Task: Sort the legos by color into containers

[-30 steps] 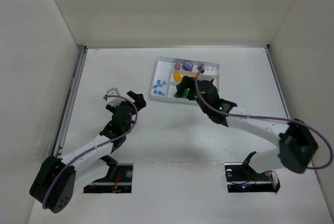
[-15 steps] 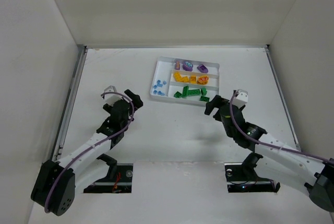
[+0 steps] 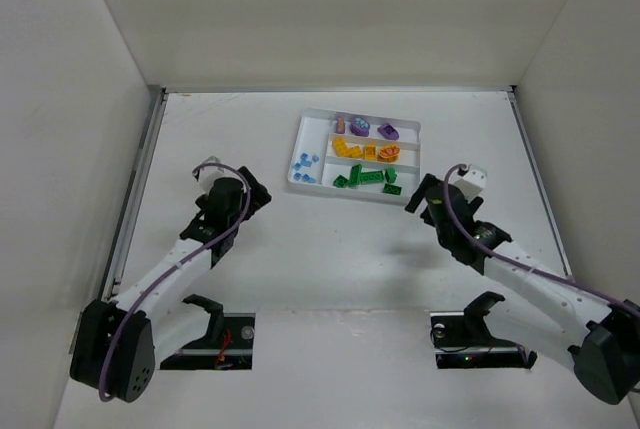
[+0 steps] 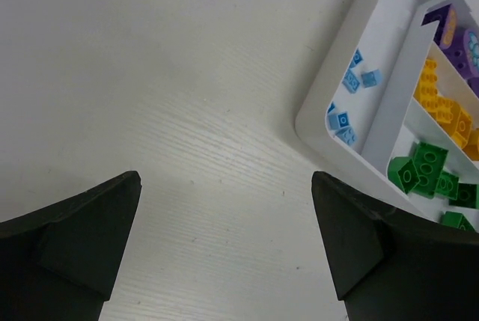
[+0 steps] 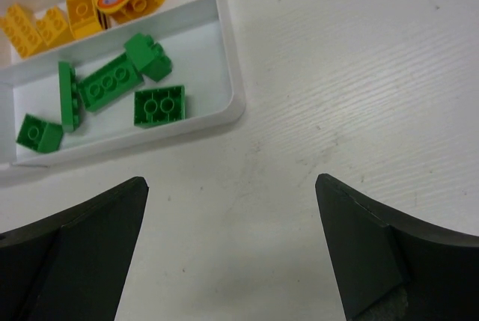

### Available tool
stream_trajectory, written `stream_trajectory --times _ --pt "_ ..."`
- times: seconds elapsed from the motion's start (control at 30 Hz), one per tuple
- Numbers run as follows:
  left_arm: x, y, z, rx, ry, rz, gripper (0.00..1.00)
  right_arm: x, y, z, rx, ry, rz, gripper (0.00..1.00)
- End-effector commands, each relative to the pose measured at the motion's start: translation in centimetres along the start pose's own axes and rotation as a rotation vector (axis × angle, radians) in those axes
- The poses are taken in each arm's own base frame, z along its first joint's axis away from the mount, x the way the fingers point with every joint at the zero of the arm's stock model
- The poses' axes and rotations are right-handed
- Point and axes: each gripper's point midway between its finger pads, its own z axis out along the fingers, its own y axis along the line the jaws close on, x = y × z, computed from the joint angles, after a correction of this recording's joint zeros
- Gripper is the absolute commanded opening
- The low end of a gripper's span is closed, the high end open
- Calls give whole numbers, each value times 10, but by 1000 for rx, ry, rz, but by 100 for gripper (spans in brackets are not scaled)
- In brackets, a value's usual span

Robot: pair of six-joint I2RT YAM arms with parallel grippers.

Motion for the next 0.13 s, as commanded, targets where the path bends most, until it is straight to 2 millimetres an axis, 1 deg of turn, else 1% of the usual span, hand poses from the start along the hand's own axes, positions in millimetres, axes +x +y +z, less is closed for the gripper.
stream_trajectory --times 0.0,0.03,0.1 --pt "-7 -10 -1 -3 76 -42 100 -42 -4 -2 14 -41 93 100" --pt "-12 -12 -3 -20 100 -44 100 -50 -10 -1 29 -41 116 100" --pt "-30 -19 -13 -43 122 -32 100 -66 -22 2 69 -33 129 100"
